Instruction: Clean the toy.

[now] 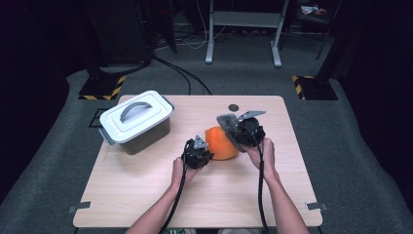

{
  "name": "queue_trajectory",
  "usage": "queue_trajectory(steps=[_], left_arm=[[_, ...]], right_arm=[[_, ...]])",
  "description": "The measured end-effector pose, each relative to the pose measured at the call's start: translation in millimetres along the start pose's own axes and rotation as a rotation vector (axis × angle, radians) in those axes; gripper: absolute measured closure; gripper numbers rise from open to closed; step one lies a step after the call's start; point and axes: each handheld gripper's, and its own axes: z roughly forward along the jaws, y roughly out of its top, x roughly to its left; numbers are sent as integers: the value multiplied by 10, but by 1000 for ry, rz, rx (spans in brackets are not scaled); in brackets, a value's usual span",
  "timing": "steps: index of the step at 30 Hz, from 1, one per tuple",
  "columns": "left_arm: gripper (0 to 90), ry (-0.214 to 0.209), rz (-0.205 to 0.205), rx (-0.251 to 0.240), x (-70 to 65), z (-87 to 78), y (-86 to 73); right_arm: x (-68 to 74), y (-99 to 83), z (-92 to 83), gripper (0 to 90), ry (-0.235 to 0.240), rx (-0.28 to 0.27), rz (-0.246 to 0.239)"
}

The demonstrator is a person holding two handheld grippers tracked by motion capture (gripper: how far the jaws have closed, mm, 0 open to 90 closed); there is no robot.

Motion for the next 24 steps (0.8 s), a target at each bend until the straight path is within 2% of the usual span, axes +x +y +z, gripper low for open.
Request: queue_trajectory(steps=[4,6,7,8,11,14,15,17,18,20,22,24], left_arm=[[794,6,19,2,-14,-7,8],[794,-2,29,3,-17,-12,9],[794,-1,29,2,-30,1,1],[795,-1,36,6,-26,1,-2],[796,-4,37,1,-11,-8,-16],[799,-3,21,-4,-9,-10,-22],[799,-7,24,0,-8,-10,-22],[800,-6,24,3,-5,-8,-23],[800,-11,18,5,-5,-6,-26],[800,-13,20,5,1,4,-31],[800,-14,12,5,6,3,-36],[802,-8,17,11,12,3,-38]], right_arm=[[168,33,198,757,42,32,-32],[213,10,275,758,26,22,-50],[234,-6,315,758,20,36,-68],[273,-28,351,759,0,37,-62],[254,-44,349,761,-16,33,-88],[227,-52,318,762,-45,35,-87],[211,-56,307,762,-40,37,-78],[178,-71,287,762,-70,39,-79],[149,-80,280,762,-61,39,-73],[119,-106,262,762,-82,43,-55],[61,-130,250,762,-75,38,-44],[14,-152,238,762,-91,42,-20]])
